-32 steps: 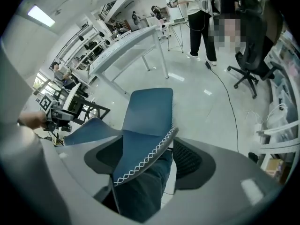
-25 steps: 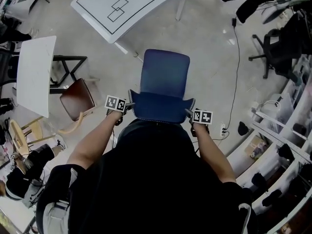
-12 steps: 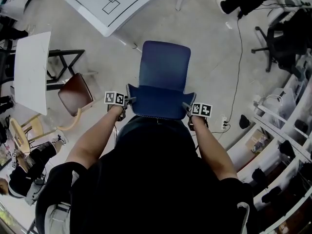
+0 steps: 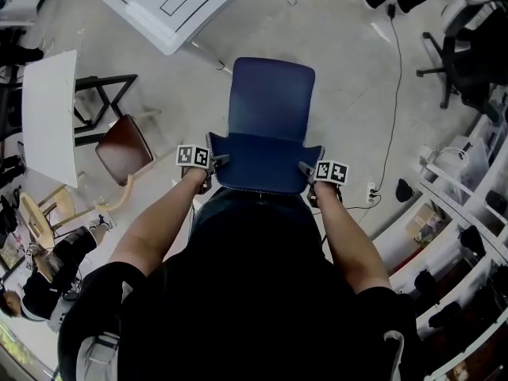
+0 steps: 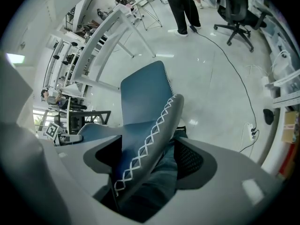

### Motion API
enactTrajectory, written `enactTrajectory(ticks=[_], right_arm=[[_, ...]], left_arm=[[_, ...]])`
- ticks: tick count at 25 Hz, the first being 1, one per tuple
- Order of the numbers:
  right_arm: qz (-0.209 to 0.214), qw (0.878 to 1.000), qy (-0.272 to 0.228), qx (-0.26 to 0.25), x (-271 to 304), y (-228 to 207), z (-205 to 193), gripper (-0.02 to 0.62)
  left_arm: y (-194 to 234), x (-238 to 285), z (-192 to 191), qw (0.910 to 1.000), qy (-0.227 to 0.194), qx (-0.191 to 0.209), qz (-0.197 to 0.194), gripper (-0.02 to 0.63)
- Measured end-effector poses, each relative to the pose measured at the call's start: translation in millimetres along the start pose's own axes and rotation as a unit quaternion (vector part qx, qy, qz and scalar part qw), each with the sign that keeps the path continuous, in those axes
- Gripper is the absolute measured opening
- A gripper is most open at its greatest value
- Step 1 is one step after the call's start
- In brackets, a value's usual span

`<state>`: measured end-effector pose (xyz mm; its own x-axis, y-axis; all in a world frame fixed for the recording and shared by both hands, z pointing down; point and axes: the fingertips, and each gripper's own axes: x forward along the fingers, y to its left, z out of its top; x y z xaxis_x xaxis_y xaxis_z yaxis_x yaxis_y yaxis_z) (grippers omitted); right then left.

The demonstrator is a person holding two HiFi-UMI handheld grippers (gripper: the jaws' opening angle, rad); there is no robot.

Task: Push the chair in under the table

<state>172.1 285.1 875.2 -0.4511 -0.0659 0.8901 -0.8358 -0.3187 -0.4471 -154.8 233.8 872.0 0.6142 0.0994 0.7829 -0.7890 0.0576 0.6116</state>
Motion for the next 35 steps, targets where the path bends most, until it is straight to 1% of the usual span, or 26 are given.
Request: enactTrajectory(ticks=[3,6,12,15,18,21,24,27,31,35], right_arm=[[0.007,1.0,0.012,0.016,9,1,-7,0.379],[0.019,0.999,0.026,0.03,16,3,-9,0.374],[0.045,0.998,0.05,0.011,22,8,-10,0.348],[0.052,0.997,0.057,0.015,24,8,-10,0.344],[0.051,0.997,0.062,0.015,25,6,-9,0.325],[0.047,0.997,0.066,0.008,27,7,-7,0.3],[0.036,0.997,0.07,0.002,23,4,-7,0.281],[0.029,0.997,0.07,-0.008,14,4,3,0.273],[0.04,0.998,0.054,-0.006,-1,5,29,0.268],[0.04,0.998,0.05,-0.006,-15,5,43,0.264]], left_arm=[[2,4,-3,0.9999,0.005,-0.013,-0.002,0.439],[3,10,-2,0.9998,0.011,-0.016,-0.003,0.44],[6,20,-1,0.9996,0.015,-0.022,-0.004,0.443],[5,23,-1,0.9995,0.016,-0.022,-0.013,0.448],[4,23,-1,0.9993,0.017,-0.028,-0.018,0.446],[5,22,2,0.9993,0.015,-0.031,-0.017,0.428],[1,22,-1,0.9991,0.029,-0.03,-0.007,0.406],[-7,20,2,0.9992,0.026,-0.03,-0.009,0.396],[-26,16,16,0.9991,0.011,-0.037,-0.017,0.391],[-40,13,19,0.9989,0.014,-0.042,-0.017,0.388]])
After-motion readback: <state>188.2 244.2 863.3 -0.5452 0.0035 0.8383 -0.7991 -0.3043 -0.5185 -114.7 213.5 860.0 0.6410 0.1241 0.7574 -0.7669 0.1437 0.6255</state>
